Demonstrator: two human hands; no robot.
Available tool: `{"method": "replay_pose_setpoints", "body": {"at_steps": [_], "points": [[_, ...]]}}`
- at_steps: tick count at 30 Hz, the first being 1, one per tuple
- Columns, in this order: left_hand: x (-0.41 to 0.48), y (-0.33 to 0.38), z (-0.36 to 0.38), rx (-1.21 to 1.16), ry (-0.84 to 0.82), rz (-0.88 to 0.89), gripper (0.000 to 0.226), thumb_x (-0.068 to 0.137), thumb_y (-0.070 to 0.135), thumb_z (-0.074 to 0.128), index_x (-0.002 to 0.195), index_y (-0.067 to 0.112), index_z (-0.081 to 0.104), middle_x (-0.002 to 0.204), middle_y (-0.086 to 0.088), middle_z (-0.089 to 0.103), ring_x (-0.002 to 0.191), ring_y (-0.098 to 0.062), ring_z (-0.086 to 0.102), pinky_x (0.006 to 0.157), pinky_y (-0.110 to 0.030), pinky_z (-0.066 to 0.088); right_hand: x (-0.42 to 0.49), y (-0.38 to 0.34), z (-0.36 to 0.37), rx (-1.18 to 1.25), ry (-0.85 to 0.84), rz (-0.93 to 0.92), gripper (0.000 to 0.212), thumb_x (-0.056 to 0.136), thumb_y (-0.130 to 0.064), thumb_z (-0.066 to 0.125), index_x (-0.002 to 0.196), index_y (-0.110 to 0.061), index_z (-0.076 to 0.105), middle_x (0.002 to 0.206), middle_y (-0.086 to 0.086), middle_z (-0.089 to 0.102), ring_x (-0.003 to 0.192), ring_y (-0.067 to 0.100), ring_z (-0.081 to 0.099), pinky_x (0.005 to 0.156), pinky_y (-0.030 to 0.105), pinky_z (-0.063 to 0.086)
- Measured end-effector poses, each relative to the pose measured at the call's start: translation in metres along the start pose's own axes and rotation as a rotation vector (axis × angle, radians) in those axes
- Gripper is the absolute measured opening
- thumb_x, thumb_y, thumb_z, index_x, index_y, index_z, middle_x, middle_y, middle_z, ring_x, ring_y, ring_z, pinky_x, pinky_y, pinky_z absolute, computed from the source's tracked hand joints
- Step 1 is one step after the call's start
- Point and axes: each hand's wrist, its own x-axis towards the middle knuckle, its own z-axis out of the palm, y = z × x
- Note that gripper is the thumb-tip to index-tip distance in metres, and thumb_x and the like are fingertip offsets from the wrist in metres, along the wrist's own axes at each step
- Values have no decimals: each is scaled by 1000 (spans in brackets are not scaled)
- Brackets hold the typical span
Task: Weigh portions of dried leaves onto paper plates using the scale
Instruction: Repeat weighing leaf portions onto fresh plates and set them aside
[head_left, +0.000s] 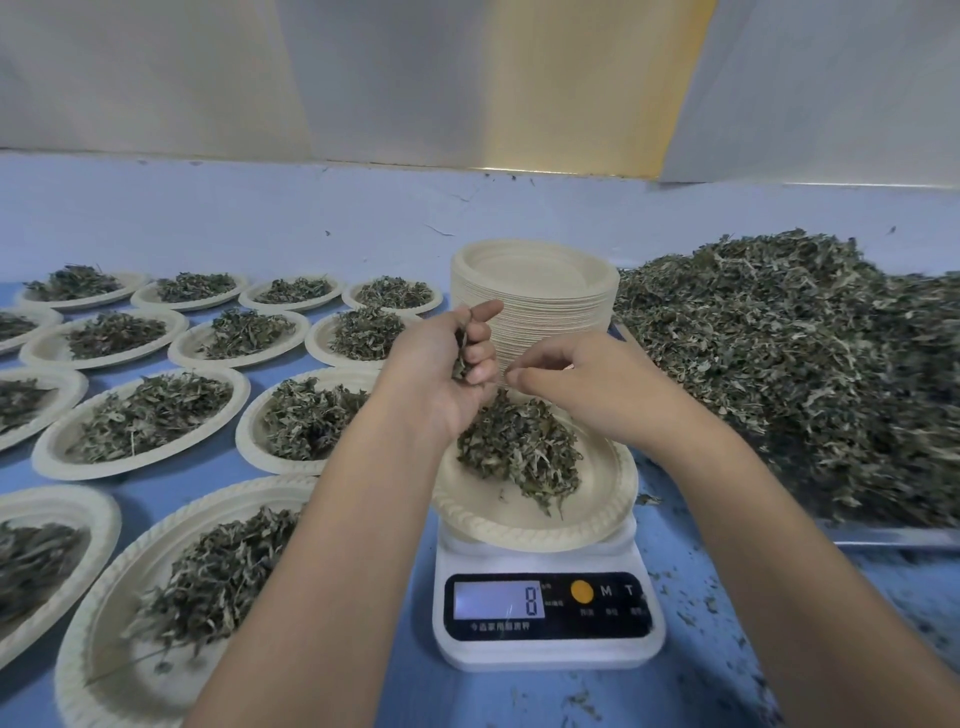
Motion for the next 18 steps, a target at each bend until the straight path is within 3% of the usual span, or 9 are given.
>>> {"method": "replay_pose_setpoints", "body": {"at_steps": [5,12,15,18], "points": [[2,-1,-1,-32,26,40,24,100,4,29,90,5,50,37,4,37,26,-4,28,27,-13,19,-1,-2,2,-24,-68,18,20,84,-43,63,96,-29,72,95,-8,67,90,10,60,78,22,45],[7,2,-6,-72,76,85,21,99,4,30,81,7,42,41,0,43,27,-6,31,27,-15,21,0,-1,1,-22,-71,21,20,88,-41,58,93,-27,72,96,-6,69,93,14,61,86,32,47],[7,0,-6,-81,94,88,24,99,6,32,82,3,49,44,0,44,28,-5,32,29,-15,22,0,0,1,-32,-86,17,20,89,-41,58,96,-28,71,96,-7,68,92,12,60,82,29,46],[9,0,-7,-118,101,75,28,101,11,33,80,4,51,44,1,45,29,-5,33,30,-15,22,-2,0,1,-45,-115,13,22,88,-44,59,101,-30,71,94,-11,65,92,8,59,76,17,43]]}}
